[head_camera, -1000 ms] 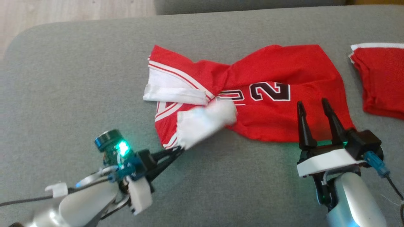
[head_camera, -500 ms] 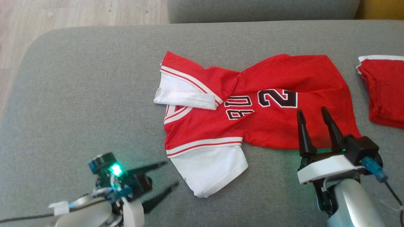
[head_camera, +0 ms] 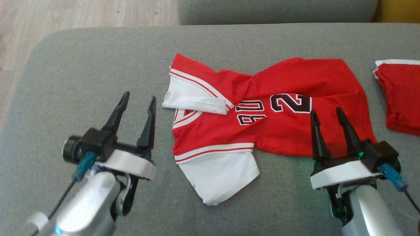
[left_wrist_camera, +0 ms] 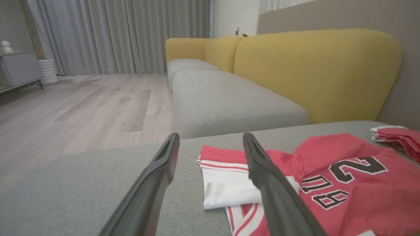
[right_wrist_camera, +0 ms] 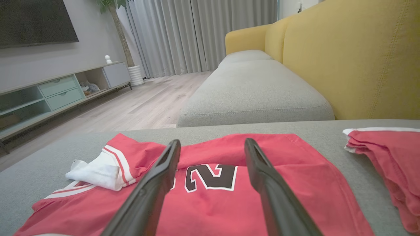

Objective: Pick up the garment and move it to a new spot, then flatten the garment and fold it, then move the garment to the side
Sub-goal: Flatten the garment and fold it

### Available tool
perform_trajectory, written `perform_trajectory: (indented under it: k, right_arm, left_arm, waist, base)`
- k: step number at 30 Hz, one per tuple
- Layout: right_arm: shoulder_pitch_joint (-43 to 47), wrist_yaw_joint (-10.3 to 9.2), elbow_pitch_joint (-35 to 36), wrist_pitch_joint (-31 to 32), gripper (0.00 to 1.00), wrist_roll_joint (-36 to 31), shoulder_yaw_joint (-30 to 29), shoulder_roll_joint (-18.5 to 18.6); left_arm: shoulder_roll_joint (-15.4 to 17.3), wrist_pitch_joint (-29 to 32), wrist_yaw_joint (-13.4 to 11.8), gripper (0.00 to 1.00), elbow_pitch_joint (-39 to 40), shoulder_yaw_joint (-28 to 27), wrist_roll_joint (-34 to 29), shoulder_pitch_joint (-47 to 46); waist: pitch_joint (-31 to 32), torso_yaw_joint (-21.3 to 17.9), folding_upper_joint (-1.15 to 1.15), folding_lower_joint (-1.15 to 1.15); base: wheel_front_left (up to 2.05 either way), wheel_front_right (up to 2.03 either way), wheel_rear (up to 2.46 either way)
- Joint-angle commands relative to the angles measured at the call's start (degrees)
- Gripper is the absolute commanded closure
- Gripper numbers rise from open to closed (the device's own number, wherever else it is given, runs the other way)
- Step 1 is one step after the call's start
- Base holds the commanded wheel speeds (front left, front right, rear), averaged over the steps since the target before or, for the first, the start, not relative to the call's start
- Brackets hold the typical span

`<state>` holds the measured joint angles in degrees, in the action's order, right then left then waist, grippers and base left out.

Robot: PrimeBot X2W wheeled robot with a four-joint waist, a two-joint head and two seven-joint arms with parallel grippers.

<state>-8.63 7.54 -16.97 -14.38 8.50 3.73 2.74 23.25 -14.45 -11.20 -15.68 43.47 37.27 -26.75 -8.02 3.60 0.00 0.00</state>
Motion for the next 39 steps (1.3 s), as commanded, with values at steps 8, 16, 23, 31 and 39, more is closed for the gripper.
perform_trajectory:
  k: [8, 16, 23, 31, 39]
  right_arm:
    - [-0.67, -0.05, 2.67, -0.62, 0.0, -0.91, 2.16, 0.14]
    - [-1.44, -0.05, 2.89, -0.62, 0.0, -0.9, 3.18, 0.14]
    - [-2.35, -0.05, 2.82, -0.62, 0.0, -0.23, 3.69, 0.14]
    - [-2.83, -0.05, 3.23, -0.62, 0.0, 0.6, 3.91, 0.14]
    - [-3.38, -0.05, 3.52, -0.62, 0.0, 1.04, 3.65, 0.14]
  left_arm:
    - [-6.77, -0.53, 2.95, 0.0, 3.63, -15.49, -7.46, 8.98]
    - [-8.98, -0.54, 8.83, 0.0, -0.64, -15.77, -15.51, 6.4]
    - [-10.59, 3.63, 13.88, 0.0, -9.2, -8.01, -21.03, -1.99]
    - [-13.08, 7.25, 14.72, 0.0, -16.16, -4.98, -23.29, -9.45]
    - [-13.2, 8.17, 11.63, 0.0, -22.28, -5.46, -24.17, -12.5]
  waist:
    - [-0.64, -0.9, 0.0, 0.0]
    - [-2.27, -3.11, 0.0, 0.0]
    - [-5.25, -7.03, 0.0, 0.0]
    - [-8.51, -10.51, 0.0, 0.0]
    - [-9.82, -11.92, 0.0, 0.0]
  base:
    - [0.0, 0.0, 0.0]
    - [0.0, 0.0, 0.0]
    - [0.0, 0.0, 0.0]
    - [0.0, 0.0, 0.0]
    - [0.0, 0.0, 0.0]
